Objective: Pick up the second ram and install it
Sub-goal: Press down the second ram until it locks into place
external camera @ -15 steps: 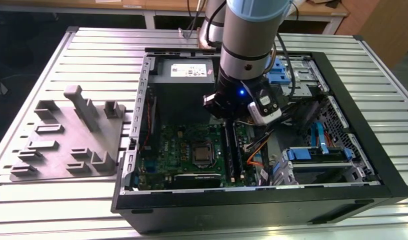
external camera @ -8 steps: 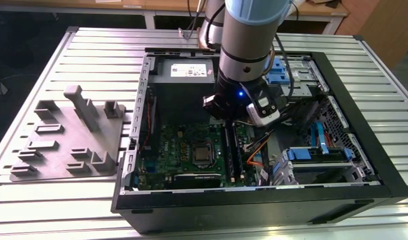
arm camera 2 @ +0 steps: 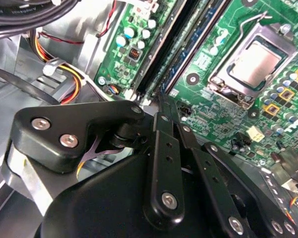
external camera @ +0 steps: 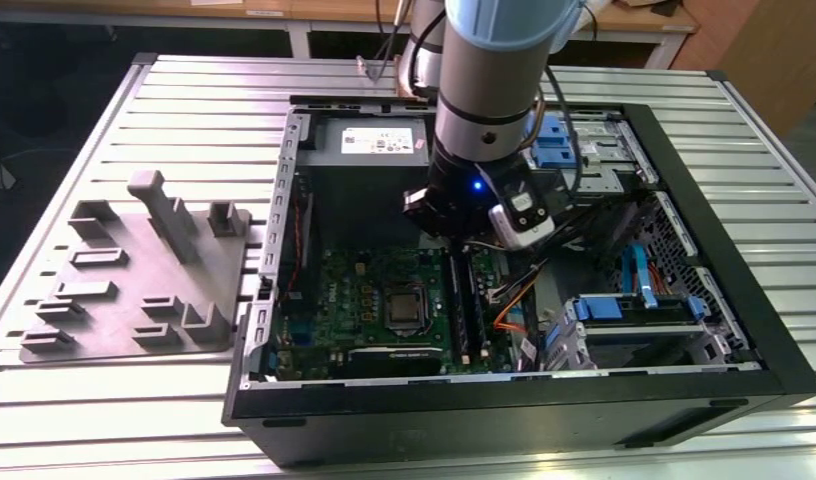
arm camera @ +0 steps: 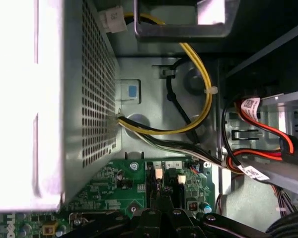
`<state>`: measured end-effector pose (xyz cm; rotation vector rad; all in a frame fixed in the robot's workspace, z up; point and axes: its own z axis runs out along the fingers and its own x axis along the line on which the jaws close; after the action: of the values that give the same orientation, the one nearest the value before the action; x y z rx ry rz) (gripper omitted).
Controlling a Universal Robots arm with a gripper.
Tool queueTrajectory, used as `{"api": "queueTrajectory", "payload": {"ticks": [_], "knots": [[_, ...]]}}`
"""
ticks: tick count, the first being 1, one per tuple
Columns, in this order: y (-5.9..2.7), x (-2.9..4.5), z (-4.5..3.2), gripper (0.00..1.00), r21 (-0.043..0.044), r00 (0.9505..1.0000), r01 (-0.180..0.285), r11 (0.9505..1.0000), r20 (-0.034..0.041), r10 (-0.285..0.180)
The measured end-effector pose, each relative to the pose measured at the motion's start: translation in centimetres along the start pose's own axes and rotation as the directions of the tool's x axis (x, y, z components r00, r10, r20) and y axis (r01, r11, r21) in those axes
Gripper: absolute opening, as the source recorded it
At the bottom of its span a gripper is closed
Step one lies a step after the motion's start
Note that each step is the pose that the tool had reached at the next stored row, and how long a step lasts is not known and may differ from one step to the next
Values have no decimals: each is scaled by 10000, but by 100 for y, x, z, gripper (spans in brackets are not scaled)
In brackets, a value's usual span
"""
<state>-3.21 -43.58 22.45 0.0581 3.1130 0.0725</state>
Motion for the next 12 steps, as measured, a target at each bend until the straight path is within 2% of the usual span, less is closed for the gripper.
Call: {"api": "queueTrajectory", "payload": {"ticks": [12], "knots": [[10,3,51,10,9,10000,-1,10000,-3,1]]}}
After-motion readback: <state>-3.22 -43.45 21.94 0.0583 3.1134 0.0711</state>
